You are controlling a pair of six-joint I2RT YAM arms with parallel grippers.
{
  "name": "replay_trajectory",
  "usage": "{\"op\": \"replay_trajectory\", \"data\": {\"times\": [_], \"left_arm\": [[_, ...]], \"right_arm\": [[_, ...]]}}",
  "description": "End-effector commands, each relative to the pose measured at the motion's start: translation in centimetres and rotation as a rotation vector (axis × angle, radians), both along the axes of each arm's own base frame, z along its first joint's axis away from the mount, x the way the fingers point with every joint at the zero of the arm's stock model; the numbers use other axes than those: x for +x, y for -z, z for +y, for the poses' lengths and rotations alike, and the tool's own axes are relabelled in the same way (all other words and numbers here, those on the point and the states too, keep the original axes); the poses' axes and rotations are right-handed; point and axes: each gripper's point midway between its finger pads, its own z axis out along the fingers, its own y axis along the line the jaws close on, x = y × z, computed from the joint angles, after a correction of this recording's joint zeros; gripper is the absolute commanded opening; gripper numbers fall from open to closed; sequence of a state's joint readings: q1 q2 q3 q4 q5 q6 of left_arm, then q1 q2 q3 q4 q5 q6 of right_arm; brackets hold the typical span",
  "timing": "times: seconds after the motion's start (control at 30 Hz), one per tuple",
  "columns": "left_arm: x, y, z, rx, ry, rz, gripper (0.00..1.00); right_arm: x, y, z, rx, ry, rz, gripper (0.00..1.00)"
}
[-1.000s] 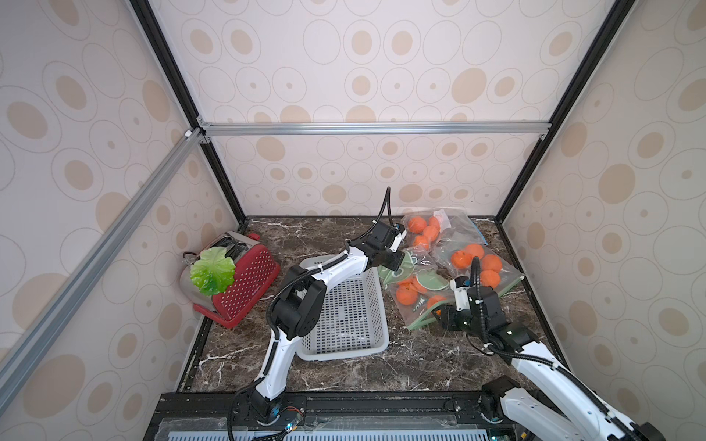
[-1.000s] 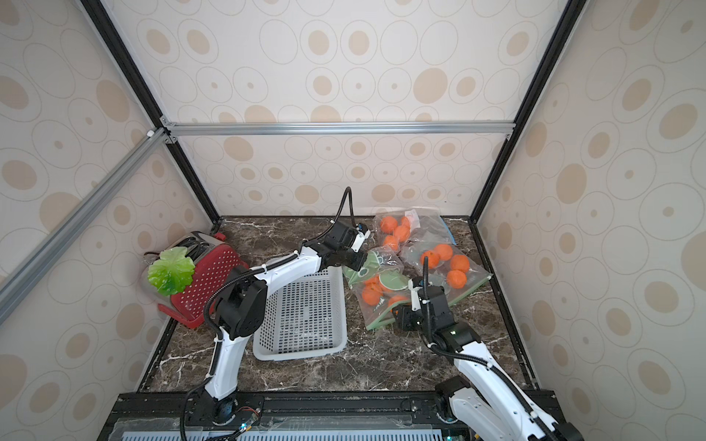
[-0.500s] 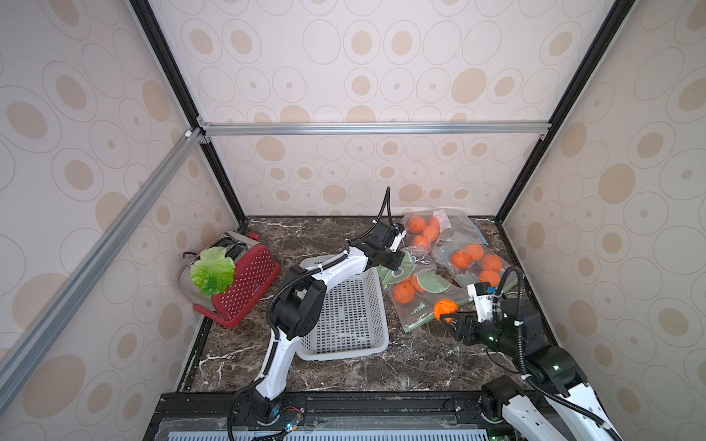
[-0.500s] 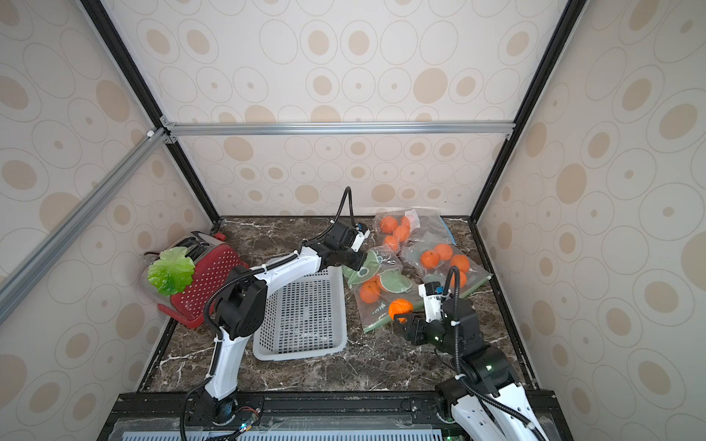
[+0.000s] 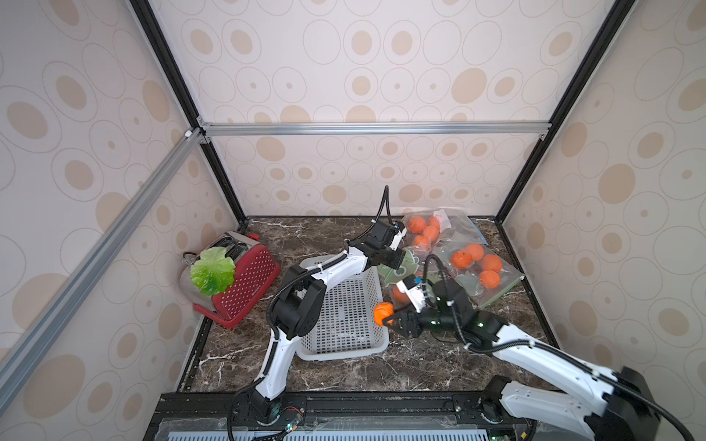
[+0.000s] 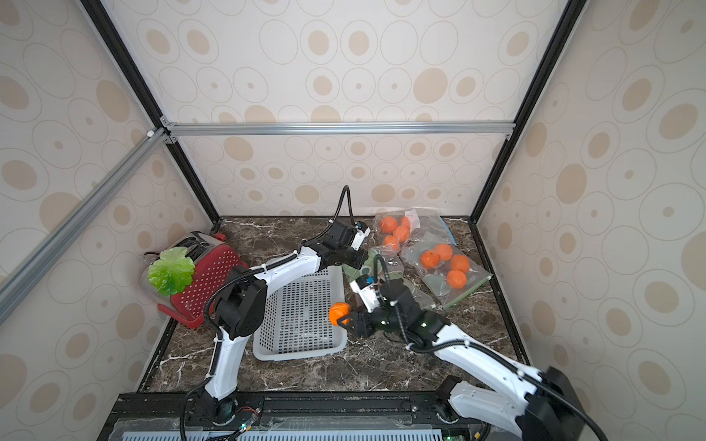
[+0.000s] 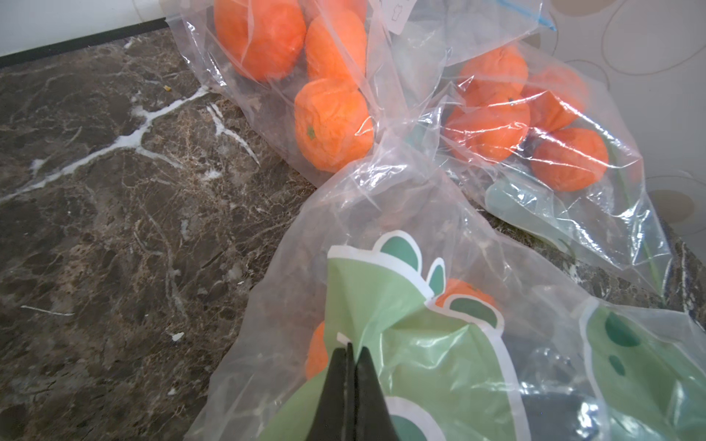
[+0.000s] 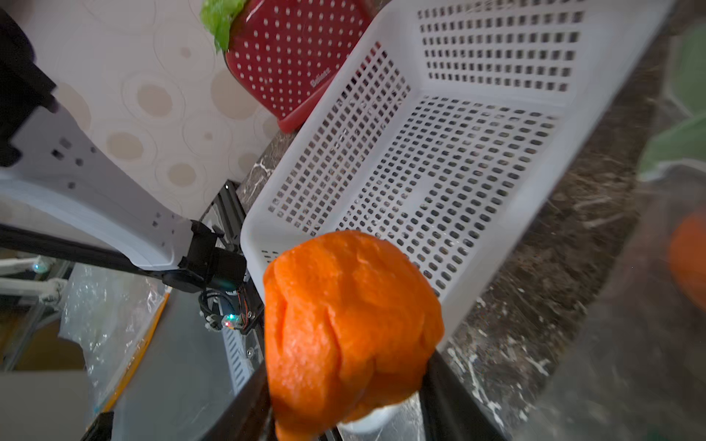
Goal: Open the zip-top bag and take out the orange
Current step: Place the orange in the basket.
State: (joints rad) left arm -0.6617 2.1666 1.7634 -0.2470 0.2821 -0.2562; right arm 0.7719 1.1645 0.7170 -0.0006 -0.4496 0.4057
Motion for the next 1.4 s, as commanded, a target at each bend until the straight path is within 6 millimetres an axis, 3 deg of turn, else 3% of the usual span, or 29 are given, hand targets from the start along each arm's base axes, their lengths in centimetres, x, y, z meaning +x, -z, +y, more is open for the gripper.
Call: {"op": "replay_trajectory", "data": {"times": [0.0, 0.2, 0.47, 0.73, 0.9, 1.1, 1.2, 1.37], "left_arm": [[0.4, -1.0, 0.2, -0.033, -0.01, -0.016, 0.0], [0.3, -1.3, 0.6, -0.039, -0.01, -0.026, 0.0], [0.4, -1.1, 0.7, -0.033, -0.004, -0.029, 0.0], [0.3, -1.3, 1.0, -0.026, -0.004, -0.034, 0.0], [0.3, -1.2, 1.0, -0.026, -0.003, -0.035, 0.0], [0.4, -1.6, 1.0, -0.029, -0.005, -0.046, 0.0], [0.4, -1.7, 1.0, -0.03, -0.005, -0.046, 0.0], [0.5, -1.8, 0.9, -0.036, -0.002, -0.048, 0.0]], "right_arm": [[3.4, -3.1, 3.4, 0.146, 0.033, -0.164, 0.53], [5.5, 0.9, 7.0, 0.129, 0.017, -0.112, 0.53], [6.4, 5.2, 8.5, 0.047, 0.003, -0.057, 0.6], [6.4, 6.2, 8.3, -0.005, -0.002, -0.059, 0.69], [6.2, 5.3, 7.7, -0.009, 0.005, -0.083, 0.73], [4.8, 3.1, 4.3, -0.087, 0.004, -0.219, 0.72], [3.9, 2.7, 0.3, -0.235, 0.061, -0.243, 0.72], [2.3, 2.8, -8.2, -0.409, 0.287, -0.243, 0.65]]}}
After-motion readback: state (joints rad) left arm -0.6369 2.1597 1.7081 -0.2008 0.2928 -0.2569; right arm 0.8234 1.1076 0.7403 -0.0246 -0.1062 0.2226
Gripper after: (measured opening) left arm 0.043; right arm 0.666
